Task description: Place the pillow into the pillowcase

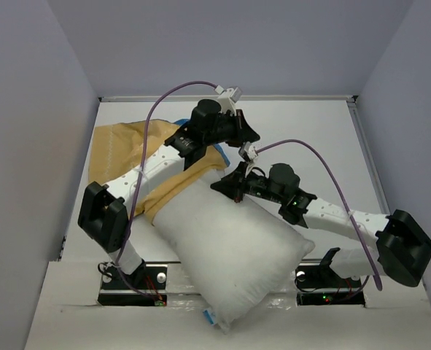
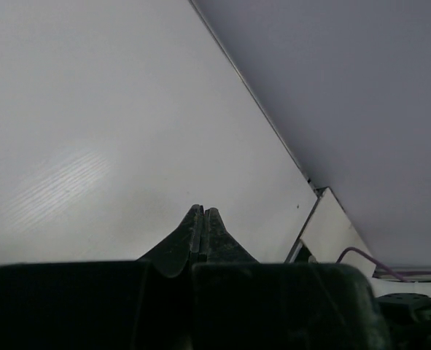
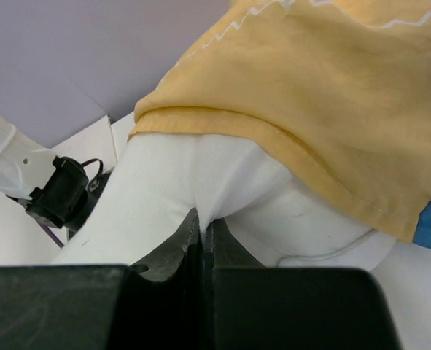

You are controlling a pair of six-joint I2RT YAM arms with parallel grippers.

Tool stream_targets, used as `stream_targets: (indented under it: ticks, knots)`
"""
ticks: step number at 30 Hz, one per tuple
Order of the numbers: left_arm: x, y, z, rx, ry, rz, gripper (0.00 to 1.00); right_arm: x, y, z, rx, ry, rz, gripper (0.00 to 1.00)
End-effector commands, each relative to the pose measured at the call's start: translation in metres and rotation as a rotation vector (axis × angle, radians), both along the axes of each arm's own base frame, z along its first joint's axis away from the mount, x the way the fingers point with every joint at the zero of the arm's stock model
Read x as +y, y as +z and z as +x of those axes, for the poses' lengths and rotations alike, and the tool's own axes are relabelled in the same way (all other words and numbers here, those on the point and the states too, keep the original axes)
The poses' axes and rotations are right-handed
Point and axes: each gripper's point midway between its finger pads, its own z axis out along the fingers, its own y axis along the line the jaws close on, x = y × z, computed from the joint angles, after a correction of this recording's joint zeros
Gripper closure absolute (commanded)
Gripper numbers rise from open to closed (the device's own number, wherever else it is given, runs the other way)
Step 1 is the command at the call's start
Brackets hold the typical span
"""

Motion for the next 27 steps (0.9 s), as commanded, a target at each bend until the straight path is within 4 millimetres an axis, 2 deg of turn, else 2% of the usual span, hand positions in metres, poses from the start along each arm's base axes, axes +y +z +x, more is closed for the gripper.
stream_targets:
  ticks: [1, 4, 5, 6, 7, 8, 9, 10, 11, 12, 13, 16, 18, 19, 20, 25, 27]
  knots:
    - [0.010, 0.063, -0.007, -0.050, 0.060, -0.169, 1.00, -0.022, 0.089, 0.011, -0.232, -0.148, 0.312, 1.00]
    - [0.006, 0.063, -0.016, -0.046, 0.019, -0.171, 1.00, -0.043, 0.075, 0.038, -0.177, -0.295, 0.300, 1.00]
    - [0.014, 0.057, -0.017, -0.041, 0.050, -0.114, 1.00, -0.048, 0.073, 0.045, -0.156, -0.330, 0.303, 1.00]
    - [0.025, 0.057, -0.013, -0.121, 0.083, -0.040, 1.00, -0.049, 0.072, 0.044, -0.137, -0.331, 0.306, 1.00]
    - [0.041, 0.052, -0.002, -0.172, 0.215, 0.036, 0.98, -0.052, 0.073, 0.046, -0.139, -0.333, 0.299, 1.00]
    - [0.059, 0.054, -0.010, -0.194, 0.255, 0.088, 0.79, -0.052, 0.067, 0.049, -0.123, -0.343, 0.265, 1.00]
    - [0.076, 0.037, -0.009, -0.213, 0.298, 0.169, 0.68, -0.054, 0.065, 0.049, -0.120, -0.354, 0.253, 1.00]
    - [0.090, 0.031, -0.009, -0.227, 0.340, 0.214, 0.57, -0.056, 0.062, 0.053, -0.112, -0.365, 0.240, 1.00]
    - [0.101, 0.035, -0.019, -0.257, 0.358, 0.240, 0.37, -0.058, 0.056, 0.056, -0.092, -0.375, 0.220, 1.00]
    - [0.108, 0.027, -0.024, -0.273, 0.370, 0.280, 0.31, -0.058, 0.054, 0.056, -0.086, -0.374, 0.213, 1.00]
    - [0.116, 0.007, -0.028, -0.282, 0.374, 0.352, 0.27, -0.056, 0.050, 0.056, -0.078, -0.368, 0.203, 1.00]
    - [0.126, -0.022, -0.040, -0.280, 0.343, 0.436, 0.23, -0.057, 0.047, 0.055, -0.062, -0.372, 0.202, 1.00]
    - [0.133, -0.029, -0.046, -0.299, 0.336, 0.472, 0.23, -0.060, 0.045, 0.058, -0.055, -0.383, 0.189, 1.00]
    - [0.138, -0.039, -0.047, -0.299, 0.337, 0.499, 0.23, -0.061, 0.041, 0.059, -0.045, -0.390, 0.177, 1.00]
    - [0.141, -0.037, -0.050, -0.317, 0.332, 0.505, 0.23, -0.062, 0.043, 0.058, -0.046, -0.392, 0.178, 1.00]
    - [0.134, -0.059, -0.057, -0.329, 0.238, 0.565, 0.23, -0.069, 0.040, 0.062, -0.038, -0.412, 0.162, 1.00]
    - [0.133, -0.072, -0.053, -0.328, 0.236, 0.613, 0.23, -0.072, 0.039, 0.064, -0.036, -0.423, 0.164, 1.00]
